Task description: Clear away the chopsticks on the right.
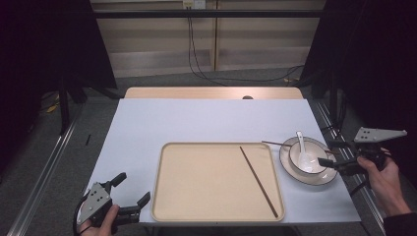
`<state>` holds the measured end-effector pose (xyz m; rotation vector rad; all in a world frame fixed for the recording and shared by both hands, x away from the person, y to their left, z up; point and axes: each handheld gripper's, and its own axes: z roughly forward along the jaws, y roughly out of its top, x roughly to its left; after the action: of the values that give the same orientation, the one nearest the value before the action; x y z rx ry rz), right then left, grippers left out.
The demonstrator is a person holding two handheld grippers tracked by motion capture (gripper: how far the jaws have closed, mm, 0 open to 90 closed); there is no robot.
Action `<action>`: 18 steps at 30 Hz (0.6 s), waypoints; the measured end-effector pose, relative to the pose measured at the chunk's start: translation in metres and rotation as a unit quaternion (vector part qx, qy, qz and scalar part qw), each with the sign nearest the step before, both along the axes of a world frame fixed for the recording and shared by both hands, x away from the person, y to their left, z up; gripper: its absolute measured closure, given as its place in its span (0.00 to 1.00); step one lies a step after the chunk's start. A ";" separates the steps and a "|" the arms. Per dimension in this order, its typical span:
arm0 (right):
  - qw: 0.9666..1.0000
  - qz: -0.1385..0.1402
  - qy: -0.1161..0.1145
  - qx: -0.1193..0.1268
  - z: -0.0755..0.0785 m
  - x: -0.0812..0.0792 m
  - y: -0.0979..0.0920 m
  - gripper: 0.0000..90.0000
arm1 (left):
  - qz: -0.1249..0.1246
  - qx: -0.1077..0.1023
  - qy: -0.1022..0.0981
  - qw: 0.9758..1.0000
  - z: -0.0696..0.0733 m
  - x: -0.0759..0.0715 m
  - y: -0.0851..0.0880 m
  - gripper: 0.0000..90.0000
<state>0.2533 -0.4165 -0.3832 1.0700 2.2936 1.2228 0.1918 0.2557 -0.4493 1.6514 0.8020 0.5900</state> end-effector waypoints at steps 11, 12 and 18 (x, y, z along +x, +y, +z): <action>0.998 0.031 0.010 -0.049 -0.002 0.046 -0.045 0.19 | 0.000 0.000 0.000 1.000 0.000 0.000 0.000 0.02; 0.998 0.032 0.006 -0.053 -0.003 0.048 -0.048 0.24 | 0.001 0.001 0.000 1.000 0.000 0.000 0.000 0.02; 0.994 0.026 0.018 -0.104 -0.022 0.062 -0.054 0.36 | 0.001 0.001 -0.002 1.000 0.000 0.000 0.000 0.02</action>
<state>0.3149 -0.4701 -0.4053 0.9699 2.4275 0.9640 0.1917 0.2561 -0.4491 1.6507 0.8004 0.5951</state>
